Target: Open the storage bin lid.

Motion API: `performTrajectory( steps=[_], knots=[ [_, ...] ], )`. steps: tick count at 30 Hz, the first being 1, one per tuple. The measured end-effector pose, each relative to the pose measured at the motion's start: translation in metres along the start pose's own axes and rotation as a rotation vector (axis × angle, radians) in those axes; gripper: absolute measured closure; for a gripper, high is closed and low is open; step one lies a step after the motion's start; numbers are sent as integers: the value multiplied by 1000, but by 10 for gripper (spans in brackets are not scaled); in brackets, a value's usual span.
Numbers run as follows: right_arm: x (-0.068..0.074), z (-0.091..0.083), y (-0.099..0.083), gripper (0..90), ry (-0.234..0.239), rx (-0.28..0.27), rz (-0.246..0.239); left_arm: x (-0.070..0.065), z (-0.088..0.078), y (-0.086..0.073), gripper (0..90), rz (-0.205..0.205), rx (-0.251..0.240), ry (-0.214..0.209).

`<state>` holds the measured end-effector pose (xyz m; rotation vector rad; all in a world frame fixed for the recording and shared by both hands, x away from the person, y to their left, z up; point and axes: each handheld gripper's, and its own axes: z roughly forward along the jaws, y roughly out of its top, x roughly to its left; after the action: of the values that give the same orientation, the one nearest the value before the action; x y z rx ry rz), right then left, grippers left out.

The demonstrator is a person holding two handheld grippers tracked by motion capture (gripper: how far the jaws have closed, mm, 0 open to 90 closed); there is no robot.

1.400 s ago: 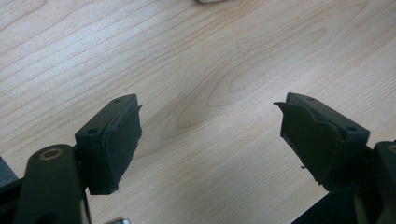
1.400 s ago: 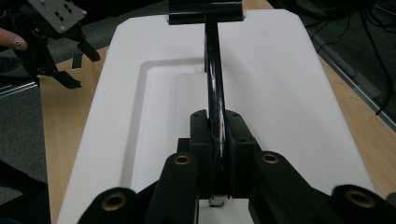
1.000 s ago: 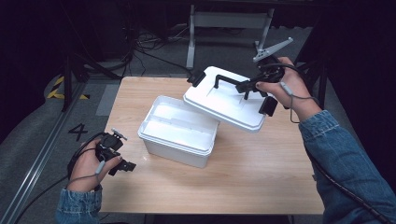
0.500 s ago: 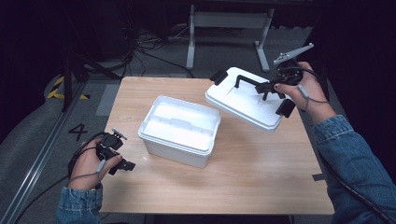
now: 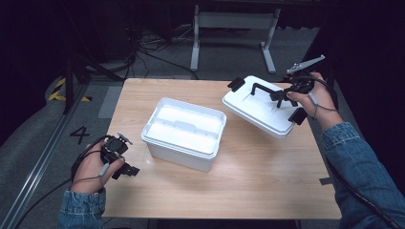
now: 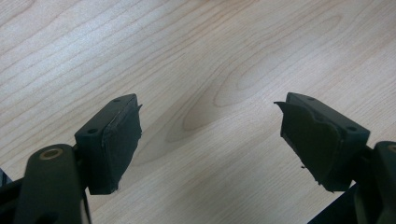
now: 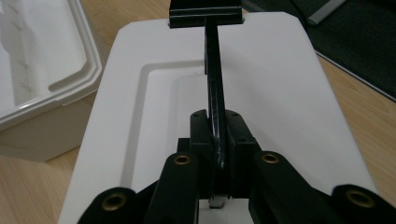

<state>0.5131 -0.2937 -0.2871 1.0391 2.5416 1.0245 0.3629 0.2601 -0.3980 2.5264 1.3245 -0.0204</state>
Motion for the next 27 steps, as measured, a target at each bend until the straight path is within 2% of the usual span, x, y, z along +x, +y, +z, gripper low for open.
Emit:
performTrajectory(
  steps=[8,27],
  knots=[
    [-7,18,-20,847,8,18,23,2,1,-1,209,-12,-1,-1],
    [-11,53,-69,847,27,29,42,3,2,-1,209,-4,3,6]
  ],
)
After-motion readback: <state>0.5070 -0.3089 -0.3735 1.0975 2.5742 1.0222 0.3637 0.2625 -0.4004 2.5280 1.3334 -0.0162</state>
